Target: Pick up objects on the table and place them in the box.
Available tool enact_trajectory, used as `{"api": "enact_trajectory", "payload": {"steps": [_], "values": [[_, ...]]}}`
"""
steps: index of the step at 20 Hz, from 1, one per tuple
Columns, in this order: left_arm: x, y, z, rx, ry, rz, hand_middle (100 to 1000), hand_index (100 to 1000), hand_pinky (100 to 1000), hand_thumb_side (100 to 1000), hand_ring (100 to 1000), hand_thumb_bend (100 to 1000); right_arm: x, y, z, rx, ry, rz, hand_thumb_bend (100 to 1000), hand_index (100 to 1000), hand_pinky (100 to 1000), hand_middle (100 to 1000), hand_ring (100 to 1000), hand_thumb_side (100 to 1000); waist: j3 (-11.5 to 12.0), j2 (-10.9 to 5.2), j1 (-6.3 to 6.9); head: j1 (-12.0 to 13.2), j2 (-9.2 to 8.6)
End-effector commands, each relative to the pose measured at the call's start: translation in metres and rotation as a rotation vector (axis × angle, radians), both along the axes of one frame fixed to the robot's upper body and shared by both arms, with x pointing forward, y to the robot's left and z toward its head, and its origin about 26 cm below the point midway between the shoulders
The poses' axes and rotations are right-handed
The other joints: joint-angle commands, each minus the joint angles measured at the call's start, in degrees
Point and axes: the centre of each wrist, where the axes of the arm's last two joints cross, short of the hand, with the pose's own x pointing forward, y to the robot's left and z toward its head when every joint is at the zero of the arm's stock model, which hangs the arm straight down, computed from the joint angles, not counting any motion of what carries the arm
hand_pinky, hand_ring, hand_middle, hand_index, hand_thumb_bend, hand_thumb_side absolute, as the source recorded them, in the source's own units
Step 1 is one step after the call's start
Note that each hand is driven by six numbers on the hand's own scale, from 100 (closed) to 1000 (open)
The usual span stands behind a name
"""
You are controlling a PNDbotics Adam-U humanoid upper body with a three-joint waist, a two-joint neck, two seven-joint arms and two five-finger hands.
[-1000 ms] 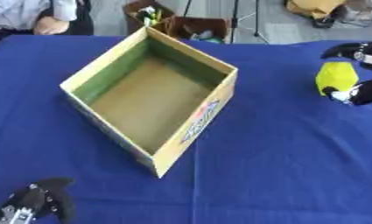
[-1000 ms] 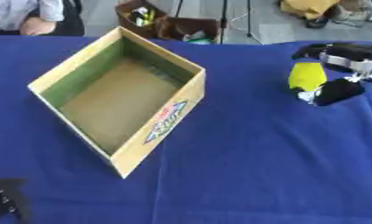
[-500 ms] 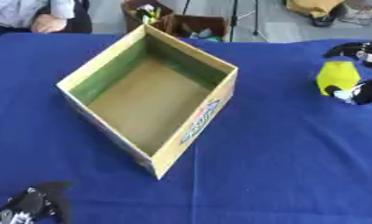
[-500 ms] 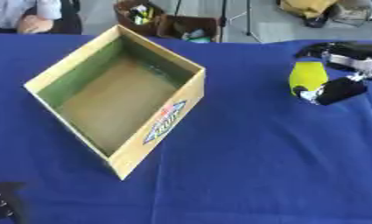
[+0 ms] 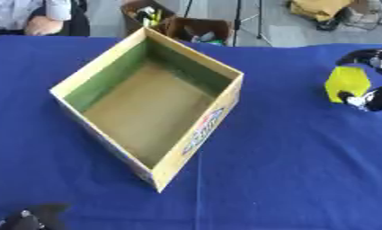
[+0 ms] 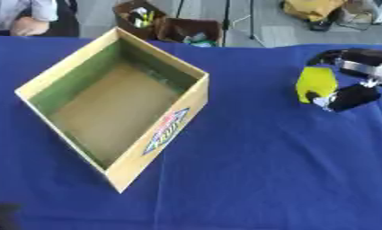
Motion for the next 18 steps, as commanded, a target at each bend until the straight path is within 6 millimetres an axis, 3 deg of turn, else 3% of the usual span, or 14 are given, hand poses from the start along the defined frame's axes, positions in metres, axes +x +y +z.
{"api": "enact_trajectory", "payload": {"steps": [1, 13, 16, 18], "values": [[-0.001, 0.0, 0.003, 0.014, -0.018, -0.003, 436, 737, 353, 1000, 428, 100, -0.012, -0.009, 0.021, -0.016, -0.026, -0.032, 187, 1000, 929, 985, 1000, 487, -0.1, -1.12, 0.1, -0.3, -0.92], [-0.001, -0.002, 0.002, 0.021, -0.021, -0.005, 435, 735, 354, 1000, 428, 100, -0.013, -0.019, 0.021, 0.003, -0.014, -0.052, 185, 1000, 896, 945, 996, 473, -0.1, -0.09, 0.37, -0.9, -1.61], [-0.001, -0.002, 0.002, 0.022, -0.02, -0.005, 435, 734, 355, 1000, 428, 100, -0.012, -0.018, 0.021, 0.005, -0.041, -0.038, 159, 982, 848, 830, 926, 444, -0.1, -0.03, 0.44, -0.9, -1.5], [-0.001, -0.002, 0.002, 0.023, -0.018, -0.004, 436, 734, 356, 1000, 429, 100, -0.011, -0.018, 0.021, 0.007, -0.059, -0.031, 148, 888, 825, 763, 890, 430, -0.2, -0.05, 0.44, -0.9, -1.42]]}}
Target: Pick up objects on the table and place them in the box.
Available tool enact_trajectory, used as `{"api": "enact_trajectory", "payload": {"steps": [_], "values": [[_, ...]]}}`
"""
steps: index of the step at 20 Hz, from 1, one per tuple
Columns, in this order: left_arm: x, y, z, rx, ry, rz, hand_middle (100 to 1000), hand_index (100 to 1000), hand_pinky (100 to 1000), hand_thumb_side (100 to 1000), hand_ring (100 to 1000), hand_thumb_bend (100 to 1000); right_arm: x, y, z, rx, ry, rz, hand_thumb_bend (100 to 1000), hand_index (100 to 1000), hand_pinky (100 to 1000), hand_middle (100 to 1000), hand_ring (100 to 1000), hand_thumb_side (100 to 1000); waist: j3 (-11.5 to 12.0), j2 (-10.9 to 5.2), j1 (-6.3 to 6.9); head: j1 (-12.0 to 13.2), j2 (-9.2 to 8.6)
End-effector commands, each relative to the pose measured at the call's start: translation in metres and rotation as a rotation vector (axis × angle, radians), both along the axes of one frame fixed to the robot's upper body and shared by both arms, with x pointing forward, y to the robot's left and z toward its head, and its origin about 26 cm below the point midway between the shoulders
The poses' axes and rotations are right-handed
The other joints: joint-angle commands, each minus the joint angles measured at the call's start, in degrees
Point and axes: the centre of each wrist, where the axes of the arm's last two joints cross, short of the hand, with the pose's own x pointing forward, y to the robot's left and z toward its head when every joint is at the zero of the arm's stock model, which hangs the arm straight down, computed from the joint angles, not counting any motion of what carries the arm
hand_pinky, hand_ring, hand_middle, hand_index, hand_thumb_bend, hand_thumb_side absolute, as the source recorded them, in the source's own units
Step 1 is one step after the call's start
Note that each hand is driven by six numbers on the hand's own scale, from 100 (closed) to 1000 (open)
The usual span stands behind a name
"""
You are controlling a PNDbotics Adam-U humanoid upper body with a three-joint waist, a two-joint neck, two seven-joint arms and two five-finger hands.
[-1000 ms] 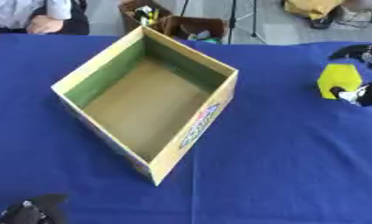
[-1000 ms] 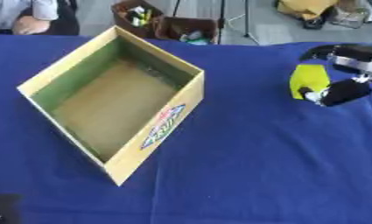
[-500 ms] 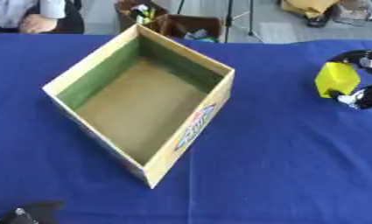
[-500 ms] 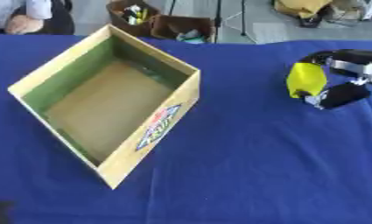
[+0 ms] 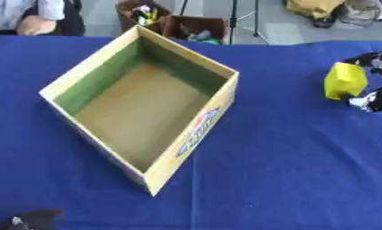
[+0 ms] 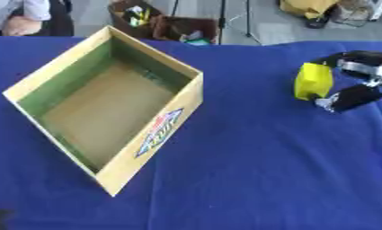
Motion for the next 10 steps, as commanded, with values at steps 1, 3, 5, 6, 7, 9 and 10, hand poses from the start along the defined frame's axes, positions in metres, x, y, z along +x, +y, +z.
{"api": "enact_trajectory", "payload": {"steps": [1, 3, 5, 6, 7, 9, 10], "values": [[-0.0009, -0.0011, -0.0007, 0.015, -0.001, -0.003, 436, 734, 356, 1000, 429, 100, -0.0086, -0.0054, 0.015, -0.015, -0.056, -0.013, 145, 850, 813, 735, 875, 424, -0.2, -1.1, -0.06, -0.2, -0.56], [-0.0007, -0.001, -0.001, 0.016, 0.001, -0.002, 436, 734, 356, 1000, 429, 100, -0.0083, -0.0056, 0.0145, -0.011, -0.072, -0.011, 150, 782, 801, 657, 856, 419, -0.3, -1.09, -0.09, -0.1, -0.48], [-0.0005, -0.0009, -0.0011, 0.016, 0.002, 0.0, 436, 734, 357, 1000, 429, 100, -0.0077, -0.0061, 0.0134, -0.007, -0.08, -0.011, 150, 750, 797, 604, 846, 425, -0.3, -1.09, -0.14, -0.1, -0.4], [-0.0004, -0.0009, -0.0011, 0.016, 0.002, 0.001, 436, 734, 357, 1000, 429, 100, -0.0074, -0.0062, 0.0128, -0.004, -0.084, -0.01, 155, 744, 796, 591, 844, 452, -0.3, -1.09, -0.16, -0.1, -0.38], [-0.0003, -0.001, -0.0011, 0.017, 0.003, 0.001, 436, 734, 357, 1000, 429, 100, -0.0071, -0.0062, 0.0124, -0.002, -0.085, -0.008, 154, 741, 794, 584, 842, 467, -0.3, -1.1, -0.18, -0.1, -0.37], [-0.0002, -0.0012, -0.0013, 0.019, 0.004, 0.0, 437, 733, 357, 1000, 430, 100, -0.0069, -0.0055, 0.0127, 0.006, -0.097, -0.002, 122, 694, 787, 539, 827, 483, -0.3, -1.08, -0.21, -0.1, -0.37], [-0.0001, -0.0013, -0.0014, 0.019, 0.005, 0.0, 437, 733, 358, 1000, 430, 100, -0.0066, -0.0051, 0.0124, 0.01, -0.101, 0.001, 109, 658, 782, 512, 817, 476, -0.4, -1.07, -0.23, -0.1, -0.36]]}}
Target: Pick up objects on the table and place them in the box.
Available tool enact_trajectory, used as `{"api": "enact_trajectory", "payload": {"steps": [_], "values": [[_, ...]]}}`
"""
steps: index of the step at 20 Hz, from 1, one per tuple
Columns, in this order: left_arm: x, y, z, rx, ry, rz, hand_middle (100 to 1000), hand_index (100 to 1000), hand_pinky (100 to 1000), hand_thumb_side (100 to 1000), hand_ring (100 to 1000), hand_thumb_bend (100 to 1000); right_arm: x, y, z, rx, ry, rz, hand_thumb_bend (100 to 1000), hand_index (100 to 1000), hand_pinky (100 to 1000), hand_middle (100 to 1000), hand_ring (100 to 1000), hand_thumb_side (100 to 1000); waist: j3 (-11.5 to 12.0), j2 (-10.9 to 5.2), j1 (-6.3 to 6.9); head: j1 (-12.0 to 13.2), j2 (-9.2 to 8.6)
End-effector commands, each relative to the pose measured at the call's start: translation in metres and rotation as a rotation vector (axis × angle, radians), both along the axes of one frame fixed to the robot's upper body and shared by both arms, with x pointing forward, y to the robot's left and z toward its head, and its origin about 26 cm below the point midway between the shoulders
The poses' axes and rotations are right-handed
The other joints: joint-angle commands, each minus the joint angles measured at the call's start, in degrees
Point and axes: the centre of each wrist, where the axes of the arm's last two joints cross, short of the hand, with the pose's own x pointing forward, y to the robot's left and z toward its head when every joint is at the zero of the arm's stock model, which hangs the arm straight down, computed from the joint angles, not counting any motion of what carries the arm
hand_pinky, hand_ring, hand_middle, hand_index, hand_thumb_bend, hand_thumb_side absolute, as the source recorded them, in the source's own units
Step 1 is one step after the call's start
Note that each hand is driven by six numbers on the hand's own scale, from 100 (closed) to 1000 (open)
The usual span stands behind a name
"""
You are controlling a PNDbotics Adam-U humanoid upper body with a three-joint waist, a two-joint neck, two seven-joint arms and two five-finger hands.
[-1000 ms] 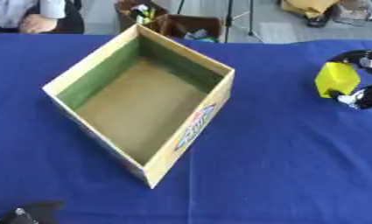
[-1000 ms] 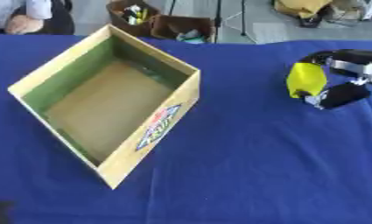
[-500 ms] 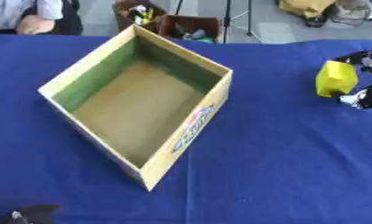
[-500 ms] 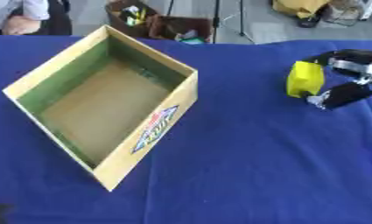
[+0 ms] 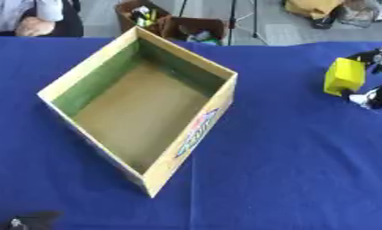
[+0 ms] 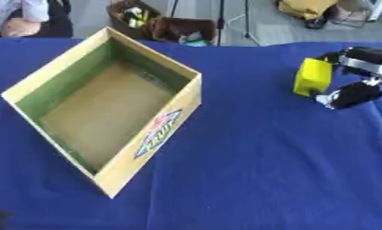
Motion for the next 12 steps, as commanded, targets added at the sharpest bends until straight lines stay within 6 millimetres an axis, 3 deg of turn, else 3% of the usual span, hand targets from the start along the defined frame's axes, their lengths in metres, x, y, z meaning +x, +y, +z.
{"api": "enact_trajectory", "payload": {"steps": [1, 2, 3, 4, 12], "values": [[-0.0003, -0.0012, -0.0014, 0.014, 0.007, -0.003, 437, 733, 358, 1000, 430, 100, -0.0068, -0.0026, 0.0131, -0.005, -0.042, -0.005, 104, 642, 780, 502, 813, 472, -0.2, -1.06, -0.21, 0.0, -0.26], [-0.0003, -0.0012, -0.0015, 0.015, 0.007, -0.003, 437, 733, 358, 1000, 430, 100, -0.0066, -0.0024, 0.0129, -0.003, -0.045, -0.004, 104, 642, 780, 502, 813, 472, -0.2, -1.05, -0.22, 0.0, -0.25], [-0.0002, -0.0012, -0.0017, 0.016, 0.009, -0.003, 438, 734, 359, 1000, 430, 100, -0.0063, -0.002, 0.0127, -0.001, -0.049, -0.002, 100, 551, 767, 443, 789, 457, -0.2, -1.03, -0.23, 0.0, -0.17], [-0.0002, -0.0012, -0.002, 0.017, 0.01, -0.002, 438, 734, 359, 1000, 431, 100, -0.006, -0.0016, 0.0125, 0.0, -0.052, 0.0, 100, 516, 762, 415, 779, 454, -0.3, -1.02, -0.24, 0.0, -0.11], [0.0007, -0.0016, -0.0029, 0.022, 0.017, -0.004, 439, 735, 361, 1000, 432, 100, -0.0039, 0.0009, 0.0104, 0.035, -0.069, 0.015, 100, 441, 733, 369, 750, 361, -0.6, -1.33, -0.46, 0.1, 0.19]]}}
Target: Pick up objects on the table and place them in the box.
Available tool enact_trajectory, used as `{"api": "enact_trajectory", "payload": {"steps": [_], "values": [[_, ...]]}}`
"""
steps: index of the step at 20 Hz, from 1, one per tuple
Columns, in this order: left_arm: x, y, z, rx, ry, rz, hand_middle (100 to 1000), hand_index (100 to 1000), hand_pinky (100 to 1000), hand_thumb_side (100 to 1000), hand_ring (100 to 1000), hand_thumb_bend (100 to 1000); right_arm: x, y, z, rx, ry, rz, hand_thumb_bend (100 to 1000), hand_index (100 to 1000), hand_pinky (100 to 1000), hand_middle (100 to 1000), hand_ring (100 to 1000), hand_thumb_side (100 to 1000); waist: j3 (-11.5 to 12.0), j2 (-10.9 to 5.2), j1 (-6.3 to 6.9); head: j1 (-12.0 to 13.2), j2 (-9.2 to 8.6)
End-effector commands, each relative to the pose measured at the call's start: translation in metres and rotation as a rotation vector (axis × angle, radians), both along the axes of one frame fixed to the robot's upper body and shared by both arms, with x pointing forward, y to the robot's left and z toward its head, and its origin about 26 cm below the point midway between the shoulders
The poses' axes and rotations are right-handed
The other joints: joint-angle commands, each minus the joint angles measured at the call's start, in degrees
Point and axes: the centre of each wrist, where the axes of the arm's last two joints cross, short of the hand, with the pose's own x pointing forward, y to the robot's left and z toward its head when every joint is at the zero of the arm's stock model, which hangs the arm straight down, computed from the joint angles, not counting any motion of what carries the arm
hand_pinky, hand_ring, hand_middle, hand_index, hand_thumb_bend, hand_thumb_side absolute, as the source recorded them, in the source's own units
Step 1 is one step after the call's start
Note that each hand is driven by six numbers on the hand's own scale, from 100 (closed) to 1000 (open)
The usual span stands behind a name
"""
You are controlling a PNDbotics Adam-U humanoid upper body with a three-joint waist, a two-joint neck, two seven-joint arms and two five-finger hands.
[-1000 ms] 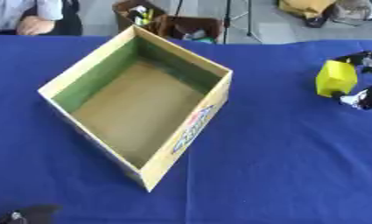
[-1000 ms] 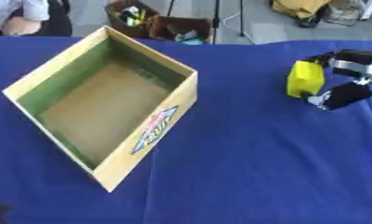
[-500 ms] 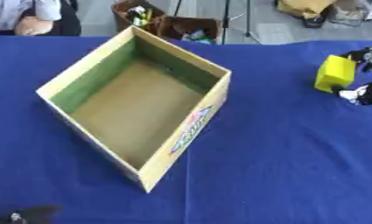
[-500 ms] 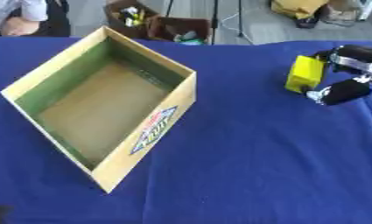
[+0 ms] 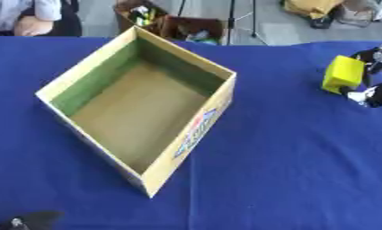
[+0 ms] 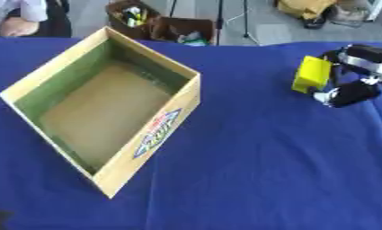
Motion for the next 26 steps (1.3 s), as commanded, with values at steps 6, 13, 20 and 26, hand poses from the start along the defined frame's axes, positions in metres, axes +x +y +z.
{"api": "enact_trajectory", "payload": {"steps": [6, 13, 20, 26], "values": [[0.001, -0.001, -0.005, 0.016, 0.028, -0.004, 440, 734, 362, 1000, 432, 100, -0.005, 0.005, 0.011, 0.03, -0.06, 0.022, 100, 393, 712, 339, 726, 343, -0.6, -2.35, -0.7, 0.4, 0.72], [0.003, 0.0, -0.006, 0.013, 0.045, 0.002, 439, 733, 362, 1000, 432, 100, -0.009, 0.018, 0.015, 0.045, -0.096, 0.076, 100, 369, 702, 317, 717, 337, -1.3, -4.21, -1.42, 1.2, 1.71], [0.004, 0.001, -0.008, 0.008, 0.063, 0.007, 439, 732, 362, 1000, 432, 100, -0.014, 0.038, 0.025, 0.075, -0.143, 0.179, 100, 360, 696, 303, 711, 335, -1.8, -7.14, -2.36, 2.1, 3.23], [0.004, 0.003, -0.011, -0.009, 0.088, 0.006, 440, 731, 362, 1000, 433, 100, -0.015, 0.076, 0.039, 0.093, -0.199, 0.319, 100, 358, 696, 299, 703, 318, -2.5, -10.07, -2.56, 3.1, 6.45]]}}
